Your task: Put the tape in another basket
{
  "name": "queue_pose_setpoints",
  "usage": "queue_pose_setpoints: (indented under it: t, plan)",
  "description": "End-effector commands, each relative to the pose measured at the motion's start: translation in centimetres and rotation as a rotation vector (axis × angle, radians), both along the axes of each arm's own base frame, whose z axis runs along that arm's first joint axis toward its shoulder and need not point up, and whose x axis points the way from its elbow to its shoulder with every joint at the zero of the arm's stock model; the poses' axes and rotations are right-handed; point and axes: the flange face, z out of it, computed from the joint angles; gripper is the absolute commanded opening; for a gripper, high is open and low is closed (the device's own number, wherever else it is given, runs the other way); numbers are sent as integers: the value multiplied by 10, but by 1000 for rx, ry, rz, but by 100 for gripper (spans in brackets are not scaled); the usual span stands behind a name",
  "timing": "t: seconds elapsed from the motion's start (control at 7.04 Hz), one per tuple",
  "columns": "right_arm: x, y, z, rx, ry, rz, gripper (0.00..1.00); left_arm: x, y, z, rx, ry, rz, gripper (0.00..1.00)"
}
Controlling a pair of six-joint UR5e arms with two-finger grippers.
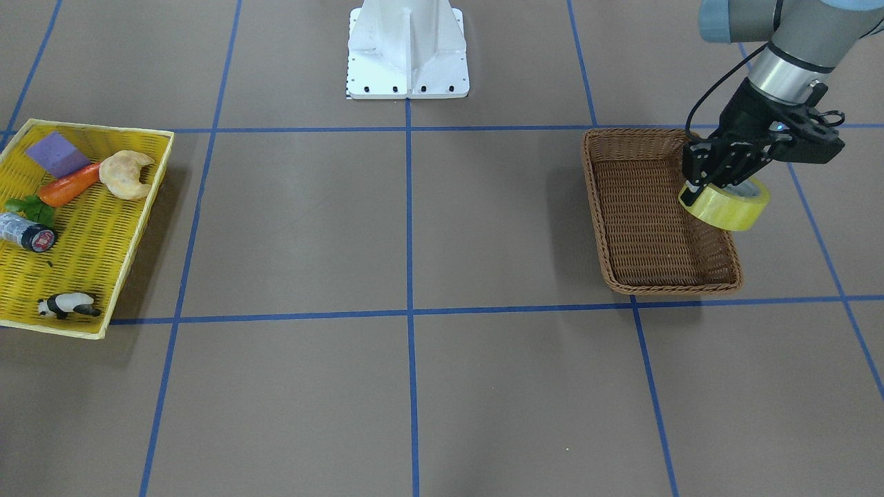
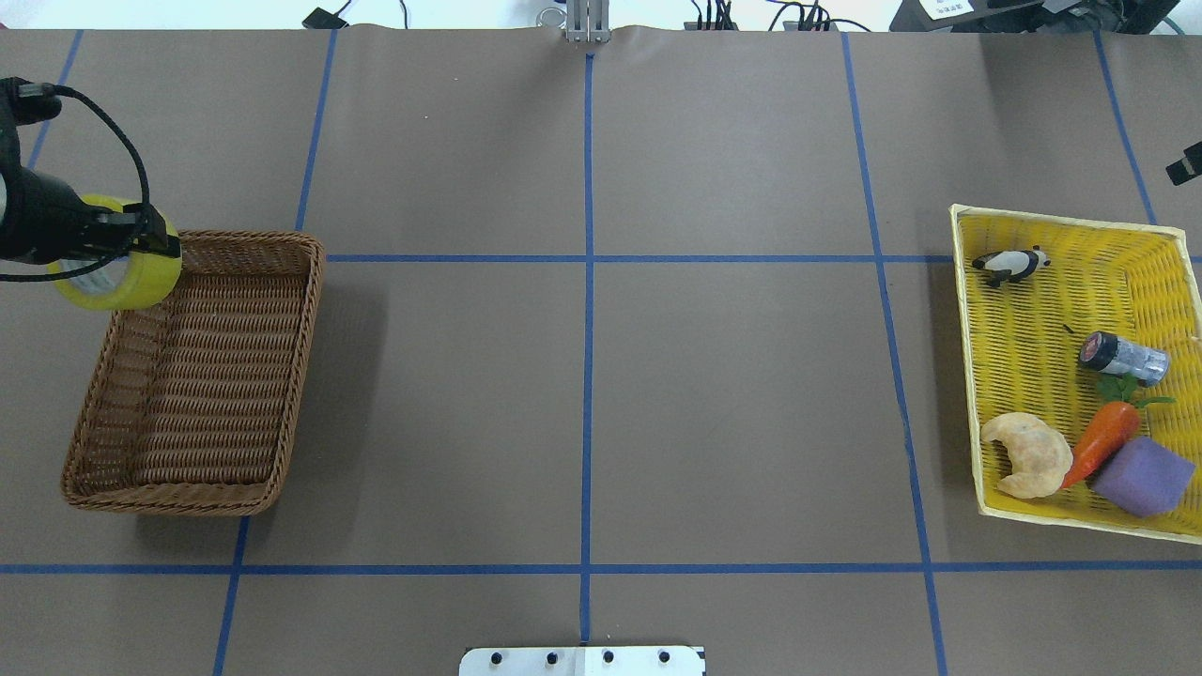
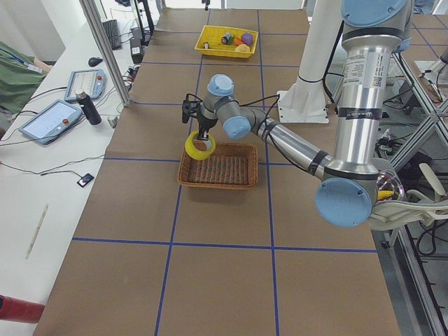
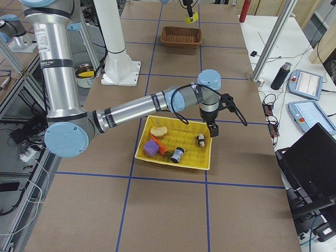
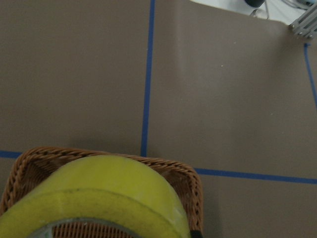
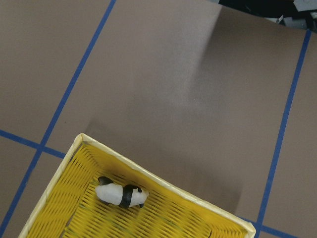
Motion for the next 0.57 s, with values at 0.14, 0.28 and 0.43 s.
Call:
queue_pose_setpoints:
  t: [0.14,0.28,0.43]
  plan:
    - [-23,6,14,-173,46,-75,100,79,-11,20,-94,-85,121,0]
    - [-19,3,11,-214,75,-114,100,103,-18,28,-119,-105,144,0]
    - [-20,0,7,-248,86,-117,100,109,-19,40,-144,-127,153,0]
